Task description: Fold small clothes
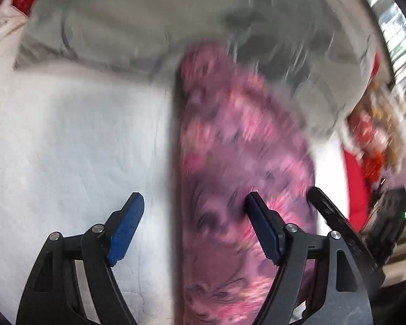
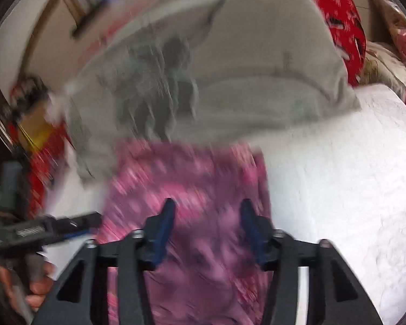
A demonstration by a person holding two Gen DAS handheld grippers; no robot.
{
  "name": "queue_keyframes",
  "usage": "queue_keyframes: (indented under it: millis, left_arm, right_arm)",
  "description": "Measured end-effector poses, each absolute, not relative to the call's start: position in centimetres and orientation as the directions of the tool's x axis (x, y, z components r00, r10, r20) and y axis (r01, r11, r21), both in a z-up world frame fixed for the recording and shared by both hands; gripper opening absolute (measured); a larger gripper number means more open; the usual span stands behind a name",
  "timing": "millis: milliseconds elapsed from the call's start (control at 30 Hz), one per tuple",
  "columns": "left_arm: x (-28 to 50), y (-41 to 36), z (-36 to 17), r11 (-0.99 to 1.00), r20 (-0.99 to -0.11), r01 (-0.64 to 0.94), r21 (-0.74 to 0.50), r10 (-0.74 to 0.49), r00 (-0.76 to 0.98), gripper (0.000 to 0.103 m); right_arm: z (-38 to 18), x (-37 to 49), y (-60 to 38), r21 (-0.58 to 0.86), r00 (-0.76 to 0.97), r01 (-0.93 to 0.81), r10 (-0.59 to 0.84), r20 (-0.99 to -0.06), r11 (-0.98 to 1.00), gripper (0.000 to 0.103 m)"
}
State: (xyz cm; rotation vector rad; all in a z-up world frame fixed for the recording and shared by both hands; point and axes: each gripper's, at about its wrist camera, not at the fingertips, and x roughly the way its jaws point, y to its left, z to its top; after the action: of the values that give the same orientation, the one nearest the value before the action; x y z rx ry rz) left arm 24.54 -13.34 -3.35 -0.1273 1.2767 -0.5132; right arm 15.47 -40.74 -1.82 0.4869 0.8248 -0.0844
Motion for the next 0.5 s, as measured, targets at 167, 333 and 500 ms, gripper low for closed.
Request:
queue_keyframes:
  millis: [167, 333, 500]
  left_arm:
    - [23.3, -14.0, -0.8, 0.880, -0.879, 0.332, -0.340, -0.423, 0.221, 0.078]
    - [20.6, -12.6, -2.0, 0.884, -0.879, 0.303, -0.357, -0.427, 0.210, 0.079]
    - [18.8, -12.4, -1.6, 0.875, -0.871, 0.322, -0.361, -0.440, 0.218, 0.081]
  right_arm:
    - [-3.0, 14.5, -41.3, 0.367, 0.633, 0.363, 0.062, -0.772, 0.857, 0.071]
    - [-1.7, 10.9, -40.5, 0.378, 0.678, 0.278, 0.098, -0.729, 0.883, 0.081]
    - [-2.9, 9.0, -39.7, 0.262, 0.620, 0.304, 0.019, -0.785, 0.916, 0.090]
